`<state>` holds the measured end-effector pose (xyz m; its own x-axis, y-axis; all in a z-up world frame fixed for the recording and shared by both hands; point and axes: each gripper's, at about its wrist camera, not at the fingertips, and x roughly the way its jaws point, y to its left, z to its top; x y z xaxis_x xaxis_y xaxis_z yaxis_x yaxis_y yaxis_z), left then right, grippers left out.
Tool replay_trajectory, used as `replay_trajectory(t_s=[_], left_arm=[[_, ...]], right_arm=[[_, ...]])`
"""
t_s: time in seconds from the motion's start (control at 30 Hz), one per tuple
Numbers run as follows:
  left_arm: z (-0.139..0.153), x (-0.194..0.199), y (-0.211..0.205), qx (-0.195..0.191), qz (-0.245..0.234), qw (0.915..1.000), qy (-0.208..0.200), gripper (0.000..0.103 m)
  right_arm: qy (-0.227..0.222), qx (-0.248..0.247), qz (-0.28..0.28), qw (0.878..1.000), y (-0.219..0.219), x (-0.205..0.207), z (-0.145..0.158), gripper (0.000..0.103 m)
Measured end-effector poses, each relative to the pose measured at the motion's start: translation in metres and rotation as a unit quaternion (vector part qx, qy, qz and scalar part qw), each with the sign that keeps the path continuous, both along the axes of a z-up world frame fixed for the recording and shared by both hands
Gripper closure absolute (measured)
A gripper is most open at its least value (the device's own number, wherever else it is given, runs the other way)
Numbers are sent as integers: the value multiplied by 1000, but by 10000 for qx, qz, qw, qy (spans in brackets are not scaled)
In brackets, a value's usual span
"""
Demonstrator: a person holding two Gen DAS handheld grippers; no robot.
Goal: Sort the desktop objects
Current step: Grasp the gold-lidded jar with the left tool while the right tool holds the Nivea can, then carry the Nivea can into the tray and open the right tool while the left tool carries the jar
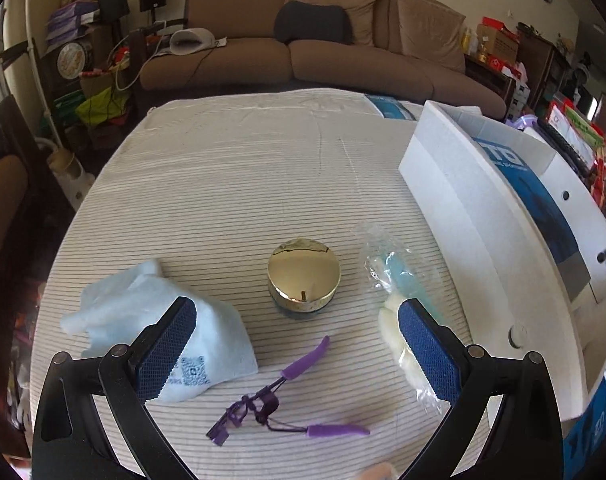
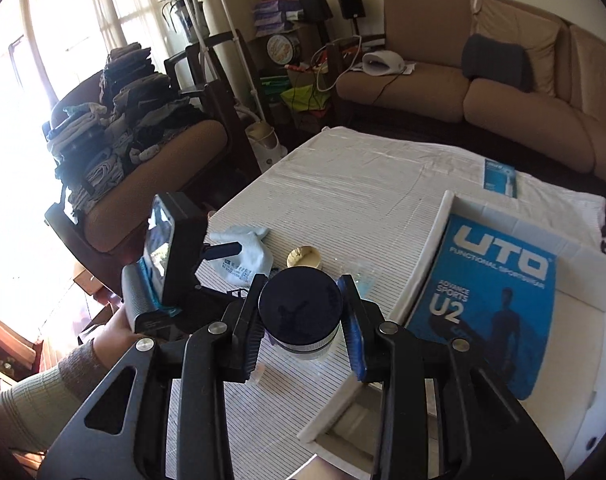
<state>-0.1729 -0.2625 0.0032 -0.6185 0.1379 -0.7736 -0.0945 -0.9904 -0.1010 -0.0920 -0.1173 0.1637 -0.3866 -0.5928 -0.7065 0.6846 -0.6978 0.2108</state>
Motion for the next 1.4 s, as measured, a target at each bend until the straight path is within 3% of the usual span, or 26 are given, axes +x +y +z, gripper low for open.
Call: replay_trajectory(t_s=[0.1,0.33,0.37,0.47,0.57,0.73,1.0,1.2,1.4], left_arm=[[-9,-12,-4,298,144,9994,-32,0],[-29,-33,3,139,178,9996,-168,3],[-32,-34,5,109,155,9996,-186,11],[-41,-39,9,53,50,9995,-309,54],[-42,-38,11,72,44,9995,-295,54],[-29,-32,4,427,137,9987,-233,54],[46,-10,26,244,-116,9996,-53,54],[108,-2,100,407,-657,9970,-91,54],[126,-15,210,576,-1209,9909,-117,54]], right_arm=[[-9,-75,-39,10000,20,-4,6,70],[-158,-182,-140,9996,53,-10,-1,70],[-183,-186,-154,9995,56,-11,-4,70],[-213,-160,-188,9995,66,-12,-10,70],[-238,-137,-262,9993,77,-11,-14,70],[-224,-115,-468,9986,105,-12,-12,70],[-218,5,-721,9972,157,-18,-4,70],[-162,170,-1011,9946,203,-40,6,70],[-119,512,-1427,9884,253,-77,10,70]])
